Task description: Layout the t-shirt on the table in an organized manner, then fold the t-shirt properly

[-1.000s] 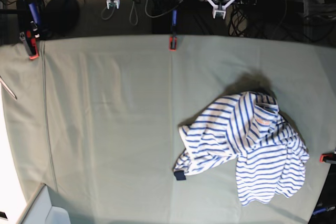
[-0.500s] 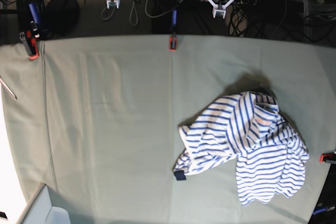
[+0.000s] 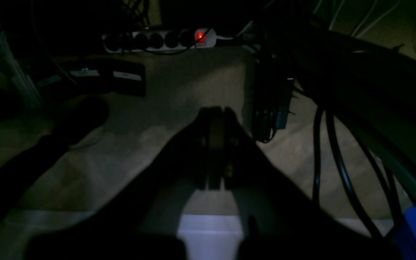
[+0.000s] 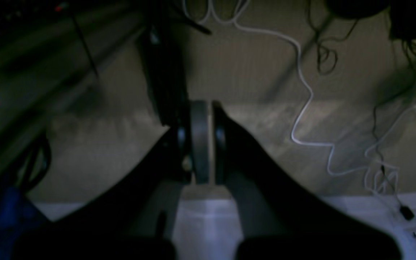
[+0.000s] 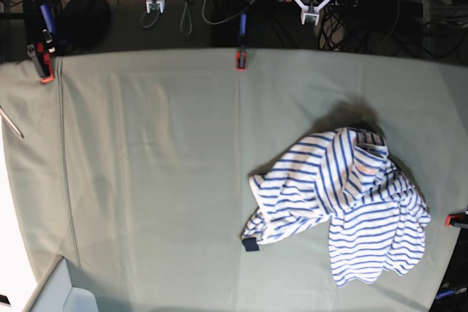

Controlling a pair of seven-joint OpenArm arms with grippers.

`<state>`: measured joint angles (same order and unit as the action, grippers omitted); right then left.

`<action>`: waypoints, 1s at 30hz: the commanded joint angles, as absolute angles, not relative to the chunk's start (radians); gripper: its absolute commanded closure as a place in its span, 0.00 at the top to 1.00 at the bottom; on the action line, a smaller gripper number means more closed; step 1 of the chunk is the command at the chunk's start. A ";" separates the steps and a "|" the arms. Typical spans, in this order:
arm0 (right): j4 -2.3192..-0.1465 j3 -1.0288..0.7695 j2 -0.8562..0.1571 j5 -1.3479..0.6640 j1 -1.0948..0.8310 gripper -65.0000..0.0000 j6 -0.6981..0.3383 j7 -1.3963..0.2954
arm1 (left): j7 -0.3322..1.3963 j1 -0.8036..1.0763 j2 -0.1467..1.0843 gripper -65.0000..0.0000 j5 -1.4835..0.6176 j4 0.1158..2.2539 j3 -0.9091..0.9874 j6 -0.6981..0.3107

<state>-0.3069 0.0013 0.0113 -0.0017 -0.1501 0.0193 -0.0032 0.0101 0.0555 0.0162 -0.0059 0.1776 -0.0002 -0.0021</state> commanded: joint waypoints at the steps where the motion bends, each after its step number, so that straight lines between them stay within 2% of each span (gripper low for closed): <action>1: -0.329 0.002 0.010 -0.007 -0.173 0.00 -0.005 -0.008 | 0.008 0.065 0.016 0.00 -0.008 0.180 -0.001 0.004; 14: -0.383 0.002 0.010 -0.007 -0.205 0.00 -0.005 -0.008 | 0.004 0.079 0.016 0.00 -0.008 0.183 -0.001 0.004; 19: -0.384 0.002 0.010 -0.007 -0.205 0.00 -0.005 -0.008 | 0.010 0.140 0.016 0.00 -0.008 0.317 -0.001 0.004; 24: -0.449 0.002 0.010 -0.007 -0.249 0.00 -0.007 0.010 | 0.008 0.294 0.039 0.00 -0.012 0.607 0.001 0.004; 30: -0.961 0.004 0.007 -0.007 -0.496 0.00 -0.007 0.019 | 0.010 0.518 0.113 0.00 -0.183 1.122 0.001 0.005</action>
<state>-0.9585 0.0025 0.0113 -0.0036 -0.4965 0.0002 -0.0132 0.0490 0.5217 0.1066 -0.1921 1.1091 -0.0025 0.0113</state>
